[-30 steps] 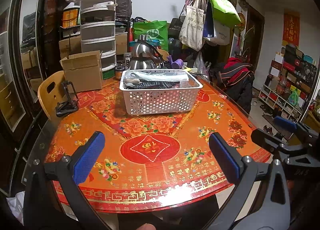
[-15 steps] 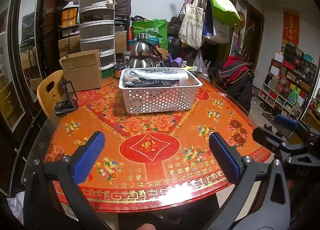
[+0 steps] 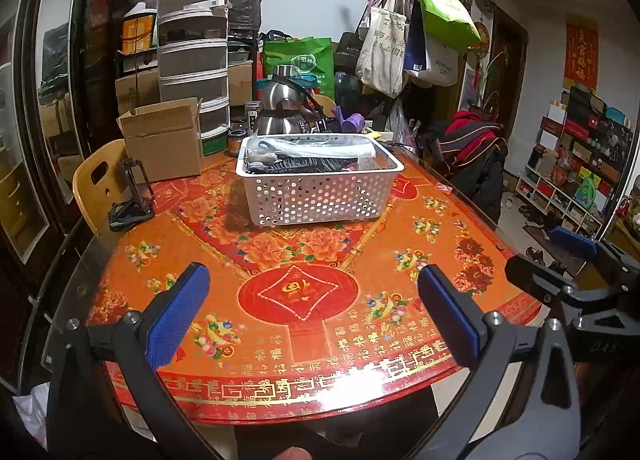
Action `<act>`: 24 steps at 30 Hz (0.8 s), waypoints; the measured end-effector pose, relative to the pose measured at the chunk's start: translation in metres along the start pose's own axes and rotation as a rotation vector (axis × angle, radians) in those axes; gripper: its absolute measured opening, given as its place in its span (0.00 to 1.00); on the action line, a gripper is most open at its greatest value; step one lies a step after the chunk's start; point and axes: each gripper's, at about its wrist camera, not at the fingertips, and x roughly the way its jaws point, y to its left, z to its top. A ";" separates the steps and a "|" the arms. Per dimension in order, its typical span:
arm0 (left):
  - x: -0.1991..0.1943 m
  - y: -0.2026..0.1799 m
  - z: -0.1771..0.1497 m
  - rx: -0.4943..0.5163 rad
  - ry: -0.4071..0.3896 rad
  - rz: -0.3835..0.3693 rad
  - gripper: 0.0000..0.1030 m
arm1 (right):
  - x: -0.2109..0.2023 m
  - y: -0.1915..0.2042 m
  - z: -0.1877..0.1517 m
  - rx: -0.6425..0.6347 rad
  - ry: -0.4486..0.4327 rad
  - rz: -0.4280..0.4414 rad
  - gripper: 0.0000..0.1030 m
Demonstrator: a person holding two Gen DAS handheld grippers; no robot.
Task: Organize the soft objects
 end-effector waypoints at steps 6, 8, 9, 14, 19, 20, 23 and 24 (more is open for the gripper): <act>-0.001 -0.001 0.000 -0.003 0.000 -0.002 1.00 | 0.000 0.001 -0.001 -0.001 0.000 0.000 1.00; 0.000 -0.001 0.000 -0.003 0.001 -0.001 1.00 | 0.000 0.001 -0.001 -0.002 0.000 -0.001 1.00; 0.000 -0.001 0.000 -0.004 0.001 -0.001 1.00 | 0.000 0.001 -0.001 -0.001 -0.001 -0.001 1.00; -0.001 -0.001 0.000 -0.002 0.001 -0.003 1.00 | 0.000 0.002 -0.001 -0.002 0.000 -0.002 1.00; 0.001 -0.002 -0.001 0.001 0.002 -0.002 1.00 | 0.000 0.002 -0.002 -0.002 0.001 0.000 1.00; 0.001 -0.002 -0.002 0.003 0.001 -0.001 1.00 | 0.000 0.002 -0.002 -0.001 0.001 0.000 1.00; 0.001 -0.002 -0.002 0.010 -0.001 0.005 1.00 | 0.000 0.002 -0.002 -0.002 0.001 0.000 1.00; 0.002 -0.002 -0.003 0.013 -0.002 0.008 1.00 | 0.000 0.002 -0.002 -0.002 0.001 0.000 1.00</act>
